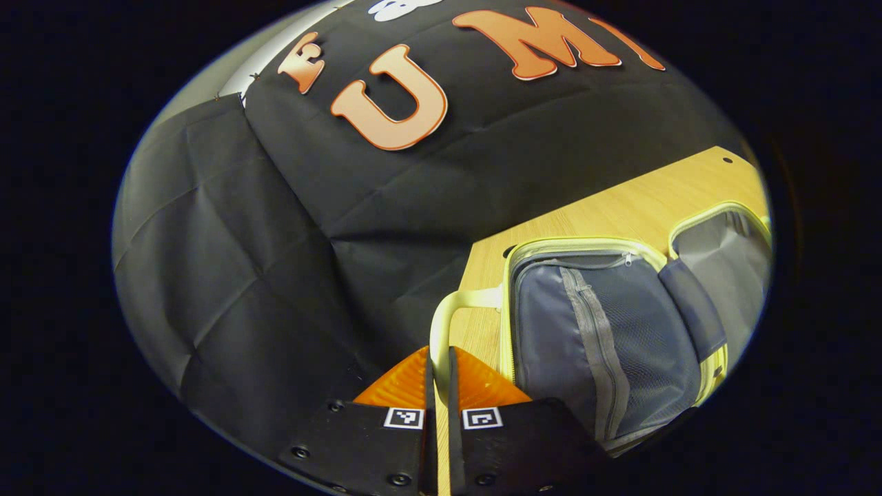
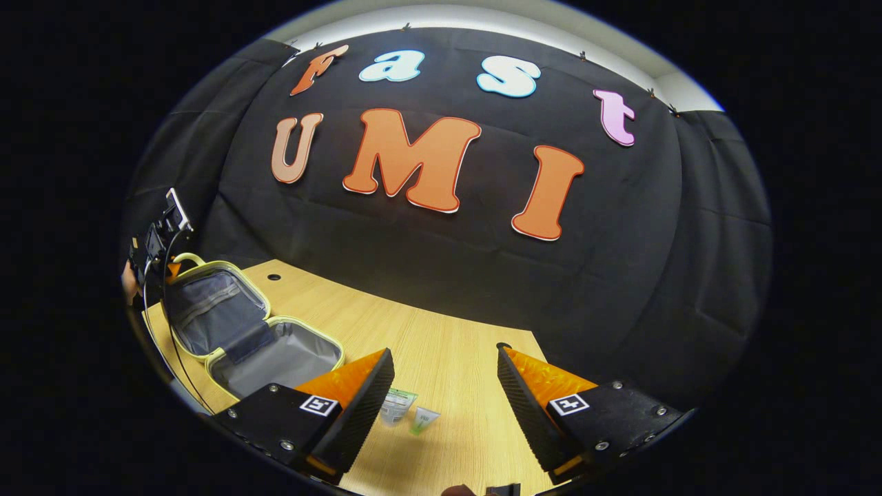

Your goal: First open the suitcase, pack the skin care products into it, and then close the suitcase.

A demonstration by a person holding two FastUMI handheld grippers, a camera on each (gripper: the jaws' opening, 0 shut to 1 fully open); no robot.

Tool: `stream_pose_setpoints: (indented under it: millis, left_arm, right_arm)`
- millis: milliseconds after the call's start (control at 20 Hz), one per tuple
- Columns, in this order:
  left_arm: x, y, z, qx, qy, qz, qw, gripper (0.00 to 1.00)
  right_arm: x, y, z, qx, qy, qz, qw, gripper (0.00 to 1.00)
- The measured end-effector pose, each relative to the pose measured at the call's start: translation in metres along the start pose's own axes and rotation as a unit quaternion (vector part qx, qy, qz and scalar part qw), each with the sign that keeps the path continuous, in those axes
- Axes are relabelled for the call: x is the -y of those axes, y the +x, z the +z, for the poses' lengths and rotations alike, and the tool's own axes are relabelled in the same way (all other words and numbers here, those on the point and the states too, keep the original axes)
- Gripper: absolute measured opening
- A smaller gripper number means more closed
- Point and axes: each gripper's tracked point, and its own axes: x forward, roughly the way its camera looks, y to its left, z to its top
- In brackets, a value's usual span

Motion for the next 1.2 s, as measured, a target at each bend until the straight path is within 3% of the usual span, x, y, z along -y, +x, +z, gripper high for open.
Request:
stream_pose_setpoints:
  millis: [200, 250, 300, 400, 550, 600, 650, 700, 750, 800, 950, 1200]
  left_arm:
    - [0.010, 0.016, -0.046, -0.059, -0.042, -0.017, 0.997, 0.06]
    - [0.011, 0.017, -0.054, -0.067, -0.049, -0.015, 0.996, 0.14]
    - [0.009, 0.016, -0.057, -0.064, -0.050, -0.011, 0.997, 0.14]
    - [0.005, 0.012, -0.052, -0.050, -0.025, 0.019, 0.998, 0.24]
    - [0.018, -0.002, -0.029, -0.019, -0.018, 0.008, 1.000, 0.32]
    - [0.025, -0.011, -0.020, -0.003, -0.022, 0.000, 1.000, 0.45]
    - [0.035, -0.020, -0.008, 0.016, -0.029, -0.012, 0.999, 0.53]
    - [0.049, -0.035, -0.001, 0.030, -0.036, -0.027, 0.999, 0.54]
    - [0.062, -0.047, 0.009, 0.040, -0.045, -0.041, 0.997, 0.64]
    - [0.077, -0.055, 0.022, 0.054, -0.053, -0.064, 0.995, 0.64]
    - [0.131, -0.086, 0.060, 0.091, -0.077, -0.127, 0.985, 1.00]
    - [0.218, -0.149, 0.117, 0.129, -0.096, -0.211, 0.964, 0.98]
  right_arm:
    - [0.004, 0.000, -0.010, -0.011, -0.006, 0.002, 1.000, 0.96]
    - [0.005, -0.001, -0.012, -0.014, -0.008, 0.001, 1.000, 0.96]
    - [0.007, -0.001, -0.011, -0.013, -0.008, -0.001, 1.000, 0.96]
    - [0.006, -0.001, -0.013, -0.014, -0.005, 0.002, 1.000, 0.96]
    - [0.004, 0.000, -0.015, -0.014, -0.004, 0.005, 1.000, 0.96]
    - [0.004, 0.001, -0.017, -0.016, -0.004, 0.006, 1.000, 0.96]
    - [0.003, 0.001, -0.019, -0.018, -0.003, 0.006, 1.000, 0.96]
    - [0.003, 0.001, -0.022, -0.020, 0.000, 0.008, 1.000, 0.96]
    - [0.003, 0.001, -0.026, -0.025, 0.004, 0.008, 1.000, 0.96]
    - [0.003, 0.001, -0.031, -0.030, 0.010, 0.008, 0.999, 0.96]
    - [0.006, -0.001, -0.042, -0.041, 0.030, 0.008, 0.999, 0.96]
    - [0.020, 0.005, -0.057, -0.054, 0.049, 0.023, 0.997, 0.96]
